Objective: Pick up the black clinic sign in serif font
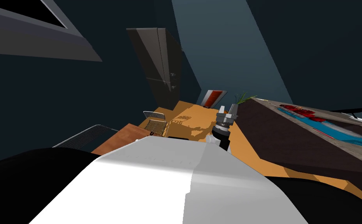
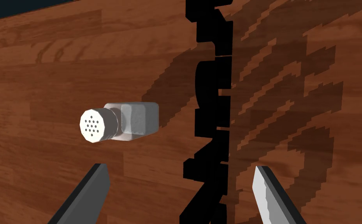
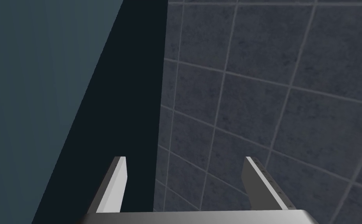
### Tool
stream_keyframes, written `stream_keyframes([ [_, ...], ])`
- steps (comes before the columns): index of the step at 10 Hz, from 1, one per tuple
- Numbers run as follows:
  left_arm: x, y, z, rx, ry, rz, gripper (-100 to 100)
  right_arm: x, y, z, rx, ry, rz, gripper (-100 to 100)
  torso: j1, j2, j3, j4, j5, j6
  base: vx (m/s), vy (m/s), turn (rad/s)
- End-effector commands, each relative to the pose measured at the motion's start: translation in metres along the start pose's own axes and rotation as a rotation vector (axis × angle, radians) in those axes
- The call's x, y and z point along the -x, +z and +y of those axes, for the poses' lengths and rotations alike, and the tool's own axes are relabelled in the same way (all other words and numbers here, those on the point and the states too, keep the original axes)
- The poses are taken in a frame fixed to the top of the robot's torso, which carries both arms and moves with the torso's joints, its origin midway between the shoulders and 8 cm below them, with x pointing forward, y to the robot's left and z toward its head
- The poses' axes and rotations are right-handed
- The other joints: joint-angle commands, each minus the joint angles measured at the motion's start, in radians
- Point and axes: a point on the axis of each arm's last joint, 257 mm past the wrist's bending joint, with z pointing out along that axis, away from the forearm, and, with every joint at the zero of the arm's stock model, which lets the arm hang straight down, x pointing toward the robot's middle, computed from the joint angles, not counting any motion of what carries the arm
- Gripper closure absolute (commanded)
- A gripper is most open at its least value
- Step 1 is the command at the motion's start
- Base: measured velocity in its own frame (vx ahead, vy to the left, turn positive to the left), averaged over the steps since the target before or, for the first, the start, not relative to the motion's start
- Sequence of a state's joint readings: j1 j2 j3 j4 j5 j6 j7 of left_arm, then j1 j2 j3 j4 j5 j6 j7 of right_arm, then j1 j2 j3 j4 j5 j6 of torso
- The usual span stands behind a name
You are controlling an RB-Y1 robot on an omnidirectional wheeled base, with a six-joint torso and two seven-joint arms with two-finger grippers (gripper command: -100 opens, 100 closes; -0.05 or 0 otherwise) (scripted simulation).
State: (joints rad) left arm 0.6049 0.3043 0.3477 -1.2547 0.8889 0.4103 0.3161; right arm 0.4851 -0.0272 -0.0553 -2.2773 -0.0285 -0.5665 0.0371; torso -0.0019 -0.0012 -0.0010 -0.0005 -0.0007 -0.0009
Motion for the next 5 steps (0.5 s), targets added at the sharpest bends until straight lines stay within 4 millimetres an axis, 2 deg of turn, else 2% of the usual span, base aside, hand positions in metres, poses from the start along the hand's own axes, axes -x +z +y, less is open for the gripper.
stream_keyframes([
  [1,0.025,-0.001,0.009,0.04,-0.05,-0.044,-100,0.0,0.0,0.0,0.0,0.0,0.0,0,0.0,0.0,0.0,0.0,0.0,0.0,0.037,-0.004,-0.107],
  [2,0.043,-0.003,0.015,0.07,-0.097,-0.076,-100,0.0,0.0,0.0,0.0,0.0,0.0,0,0.0,0.0,0.0,0.0,0.0,0.0,0.087,0.003,-0.193],
  [3,0.046,-0.004,0.018,0.078,-0.1,-0.084,-100,0.0,0.0,0.0,0.0,0.0,0.0,0,0.0,-0.002,-0.001,0.0,0.0,0.0,0.079,0.002,-0.062],
  [5,0.082,-0.011,0.032,0.139,-0.191,-0.153,-100,0.0,0.0,0.0,0.0,0.0,0.0,0,0.0,-0.002,-0.001,0.0,0.0,0.0,0.081,0.013,-0.128],
])
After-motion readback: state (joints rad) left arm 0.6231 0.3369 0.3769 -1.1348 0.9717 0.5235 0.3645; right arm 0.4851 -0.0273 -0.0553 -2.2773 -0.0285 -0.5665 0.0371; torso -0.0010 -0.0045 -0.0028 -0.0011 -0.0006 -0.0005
